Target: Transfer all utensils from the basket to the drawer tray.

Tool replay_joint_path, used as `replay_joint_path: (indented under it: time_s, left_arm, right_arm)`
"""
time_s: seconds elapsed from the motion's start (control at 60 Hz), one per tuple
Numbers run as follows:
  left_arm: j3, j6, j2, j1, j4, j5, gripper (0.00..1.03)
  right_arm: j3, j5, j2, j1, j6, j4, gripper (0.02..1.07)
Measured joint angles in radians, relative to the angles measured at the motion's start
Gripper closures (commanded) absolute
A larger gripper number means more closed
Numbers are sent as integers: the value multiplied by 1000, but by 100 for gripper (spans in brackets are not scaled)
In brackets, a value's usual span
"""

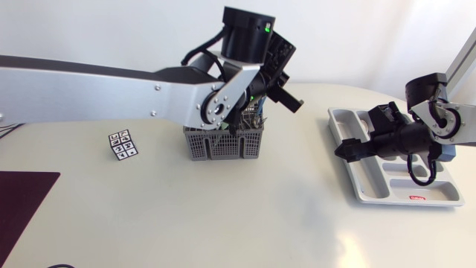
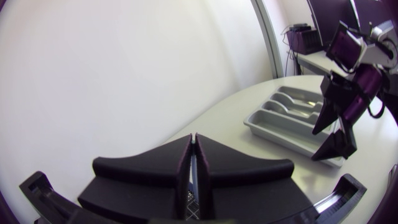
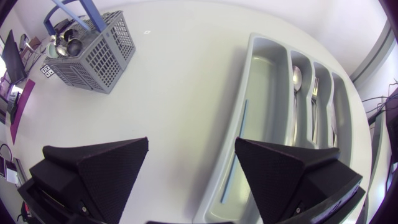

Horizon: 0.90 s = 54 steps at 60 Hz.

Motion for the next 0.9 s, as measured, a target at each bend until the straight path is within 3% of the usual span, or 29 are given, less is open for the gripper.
replay_joint_path:
  time_s: [0.25, 0.533, 0.733, 0.9]
  left_arm:
    - [-11, -98, -148, 0, -71, 57, 100]
    - [99, -370, -163, 96, -417, 407, 100]
    - [198, -502, -108, 165, -511, 633, 100]
    - [203, -544, -63, 172, -550, 721, 100]
  right_arm:
    - [-23, -26, -112, 99, 0, 0, 7]
    - [-20, -193, -263, 190, 11, -2, 7]
    - [20, -211, -287, 345, 52, -6, 15]
    - [77, -207, -243, 410, 92, -3, 30]
